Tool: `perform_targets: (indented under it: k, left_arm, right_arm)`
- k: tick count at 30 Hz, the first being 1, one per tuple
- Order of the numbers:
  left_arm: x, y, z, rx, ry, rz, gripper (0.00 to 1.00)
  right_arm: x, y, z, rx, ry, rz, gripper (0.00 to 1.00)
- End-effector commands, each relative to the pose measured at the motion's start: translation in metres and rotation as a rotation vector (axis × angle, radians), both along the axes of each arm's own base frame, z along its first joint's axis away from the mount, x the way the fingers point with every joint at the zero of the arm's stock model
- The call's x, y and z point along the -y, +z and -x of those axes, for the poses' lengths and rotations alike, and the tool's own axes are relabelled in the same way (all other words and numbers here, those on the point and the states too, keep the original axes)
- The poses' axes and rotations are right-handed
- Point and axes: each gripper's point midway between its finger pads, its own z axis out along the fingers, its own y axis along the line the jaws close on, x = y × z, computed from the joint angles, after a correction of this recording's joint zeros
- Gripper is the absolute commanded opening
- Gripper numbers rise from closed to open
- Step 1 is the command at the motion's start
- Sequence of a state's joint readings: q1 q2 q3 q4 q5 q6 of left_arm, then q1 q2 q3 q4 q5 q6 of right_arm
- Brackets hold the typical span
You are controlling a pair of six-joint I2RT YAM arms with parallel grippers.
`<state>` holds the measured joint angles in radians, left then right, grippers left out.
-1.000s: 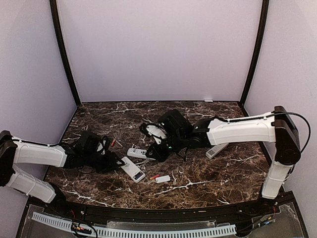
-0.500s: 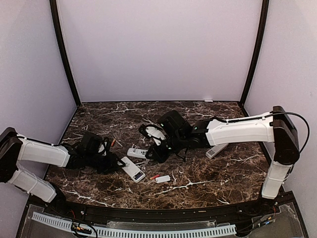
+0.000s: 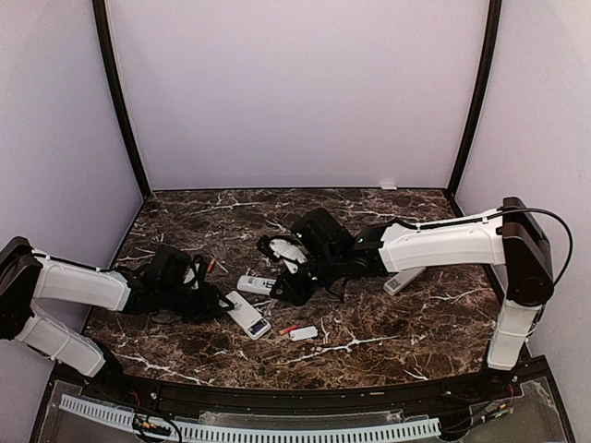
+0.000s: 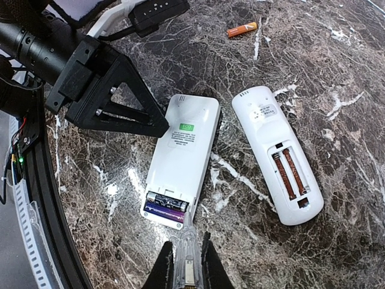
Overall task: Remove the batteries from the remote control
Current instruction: Hold the remote control without the battery cover at the center of the board, then remove the battery from the remote control without the battery cover.
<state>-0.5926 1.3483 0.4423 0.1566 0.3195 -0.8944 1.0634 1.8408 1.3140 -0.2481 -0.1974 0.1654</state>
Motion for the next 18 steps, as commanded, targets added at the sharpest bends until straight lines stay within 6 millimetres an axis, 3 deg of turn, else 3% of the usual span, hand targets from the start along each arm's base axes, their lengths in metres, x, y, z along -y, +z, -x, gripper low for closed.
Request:
perform_targets:
  k: [1, 18]
  left_arm:
    - [-0.002, -0.004, 0.003, -0.013, -0.007, -0.004, 0.42]
    - [0.004, -0.013, 0.008, -0.051, -0.034, 0.016, 0.22]
  right_arm:
    - [-0.003, -0.005, 0.006, -0.011, 0.015, 0.02, 0.0]
    - [0.006, -0.024, 0.001, -0.252, -0.082, -0.06, 0.0]
